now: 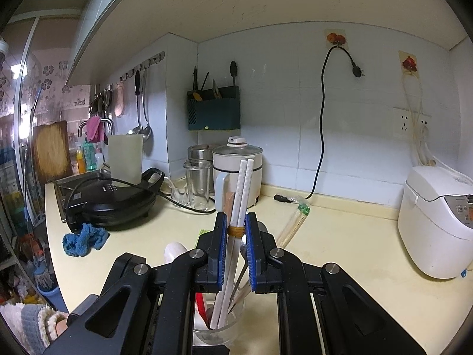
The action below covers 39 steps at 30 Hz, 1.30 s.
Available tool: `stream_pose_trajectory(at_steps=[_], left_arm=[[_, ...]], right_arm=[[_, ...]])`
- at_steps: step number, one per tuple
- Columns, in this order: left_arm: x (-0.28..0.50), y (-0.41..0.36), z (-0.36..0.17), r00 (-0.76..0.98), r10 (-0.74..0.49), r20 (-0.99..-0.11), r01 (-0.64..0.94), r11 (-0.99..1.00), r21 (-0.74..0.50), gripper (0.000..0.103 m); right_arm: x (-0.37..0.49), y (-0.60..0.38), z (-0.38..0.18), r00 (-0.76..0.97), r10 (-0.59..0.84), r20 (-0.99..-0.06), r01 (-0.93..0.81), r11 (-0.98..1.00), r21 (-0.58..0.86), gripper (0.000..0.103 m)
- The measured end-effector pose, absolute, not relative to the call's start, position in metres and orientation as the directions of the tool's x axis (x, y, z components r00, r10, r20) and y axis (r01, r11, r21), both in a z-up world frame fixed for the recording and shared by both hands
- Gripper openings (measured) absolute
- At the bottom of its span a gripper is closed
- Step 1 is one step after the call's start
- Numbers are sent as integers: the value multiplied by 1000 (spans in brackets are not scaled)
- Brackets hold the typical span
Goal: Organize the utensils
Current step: 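Open the right gripper to release the chopsticks and lift away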
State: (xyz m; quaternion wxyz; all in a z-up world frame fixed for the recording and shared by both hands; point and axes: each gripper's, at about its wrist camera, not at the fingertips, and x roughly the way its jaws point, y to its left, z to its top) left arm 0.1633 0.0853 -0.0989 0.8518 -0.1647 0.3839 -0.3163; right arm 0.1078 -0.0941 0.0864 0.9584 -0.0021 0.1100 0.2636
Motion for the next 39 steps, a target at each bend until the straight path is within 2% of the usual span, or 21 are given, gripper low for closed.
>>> stream_pose_trajectory(at_steps=[12,16,32,39], left_arm=[[163,85,-99,505,-665,-550,412,746,-523,92],[163,85,-99,505,-665,-550,412,746,-523,92],[164,85,-98,505,-665,-550,412,746,-524,92],[164,86,-98,505,-665,-550,412,746,-524,92]], right_arm=[[113,-79,76,798,538,-271,-548,835,43,13],[115,-79,74,809,518,-277,-526,849,50,22],[107,-135,86,862,461,-210,-435,886,160,23],[115,-176,56,851,429,-302,-364,898,247,23]])
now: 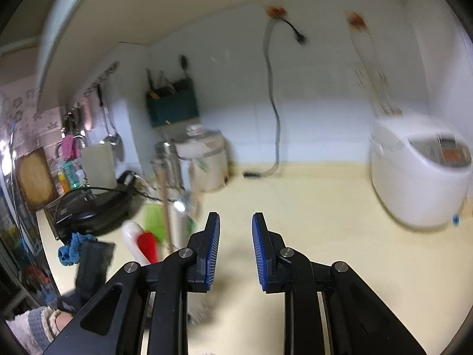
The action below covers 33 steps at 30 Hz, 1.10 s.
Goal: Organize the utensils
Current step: 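Open the right gripper to release the chopsticks and lift away, then move the right gripper down over the light-blue spork on the counter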
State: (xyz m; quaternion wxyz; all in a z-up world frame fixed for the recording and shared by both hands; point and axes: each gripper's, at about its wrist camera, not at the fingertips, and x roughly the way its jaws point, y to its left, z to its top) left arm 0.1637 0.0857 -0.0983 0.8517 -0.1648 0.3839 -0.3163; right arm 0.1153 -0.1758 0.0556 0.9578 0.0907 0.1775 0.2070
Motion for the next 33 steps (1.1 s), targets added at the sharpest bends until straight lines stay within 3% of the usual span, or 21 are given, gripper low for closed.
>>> stream_pose_trajectory(at_steps=[4,13,33], left_arm=[[164,86,-98,505,-665,-550,412,746,-524,92],[164,86,-98,505,-665,-550,412,746,-524,92],[164,86,-98,505,-666,-549,412,745,-524,92]], right_arm=[[119,-194,28,823,427,-375,-323,894,309,23],[123,-199,-1,763,466,-449,-297,868,397,23],[125,-145,-25,640,508,-576,-422,859,289,23]])
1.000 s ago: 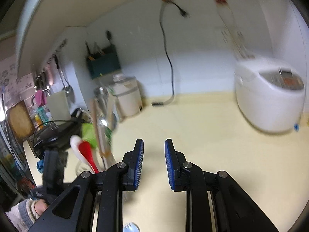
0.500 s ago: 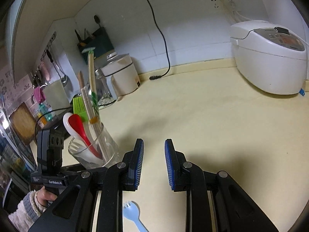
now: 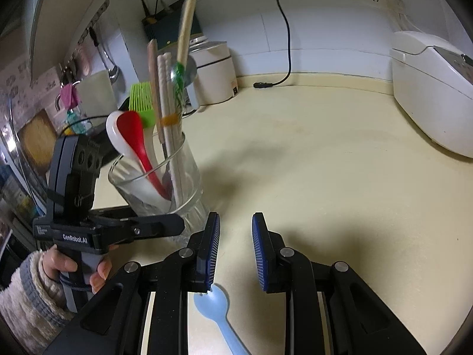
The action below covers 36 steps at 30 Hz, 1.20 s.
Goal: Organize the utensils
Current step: 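Move the right gripper down over the light-blue spork on the counter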
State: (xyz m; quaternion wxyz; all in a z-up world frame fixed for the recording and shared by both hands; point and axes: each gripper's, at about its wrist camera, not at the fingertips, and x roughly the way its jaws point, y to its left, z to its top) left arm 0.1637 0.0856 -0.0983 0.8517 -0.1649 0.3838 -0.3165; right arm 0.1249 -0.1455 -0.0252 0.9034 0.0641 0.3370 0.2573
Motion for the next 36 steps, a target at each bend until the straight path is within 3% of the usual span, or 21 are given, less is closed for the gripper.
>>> stream_pose_trajectory(at_steps=[22,36], left_arm=[[164,86,-98,505,-666,-549,412,745,-524,92],[164,86,-98,505,-666,-549,413,745,-524,92]], right_arm=[[107,-163,-41,626,476,-618,-352,879,321,23],[82,-109,-46,542,507,-670,-548,818,176,23]])
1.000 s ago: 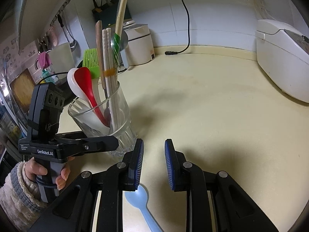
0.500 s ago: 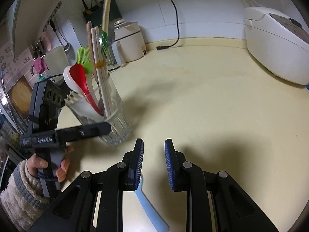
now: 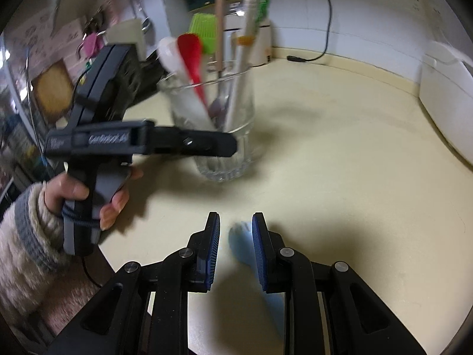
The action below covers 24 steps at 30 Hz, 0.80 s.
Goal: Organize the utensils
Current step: 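Move the right gripper down over the light-blue spork on the counter, then close the right gripper on the light-blue spork handle and lift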
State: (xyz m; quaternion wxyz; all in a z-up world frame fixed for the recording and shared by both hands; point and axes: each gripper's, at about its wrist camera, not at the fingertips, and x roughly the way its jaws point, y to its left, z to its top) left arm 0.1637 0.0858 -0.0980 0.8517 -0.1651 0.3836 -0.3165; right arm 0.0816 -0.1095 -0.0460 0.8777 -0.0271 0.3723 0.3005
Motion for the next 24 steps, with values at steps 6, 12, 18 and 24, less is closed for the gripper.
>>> stream_pose_trajectory(at_steps=[6,12,18,24], left_arm=[[164,86,-98,505,-666,-549,413,745,-524,92],[164,86,-98,505,-666,-549,413,745,-524,92],[164,86,-98,505,-666,-549,413,745,-524,92],[164,86,-98,505,-666,-549,412,745,-524,92]], right_arm=[[82,-108,-48,549,477,-686,-533,832,151,36],[80,-101,-51,538,458,-708,-555,825,112,44],[85,-97,-62,539,385,-749,-523,850,62,44],[89,-99,-64,541,404,-737,-531,844,73,44]])
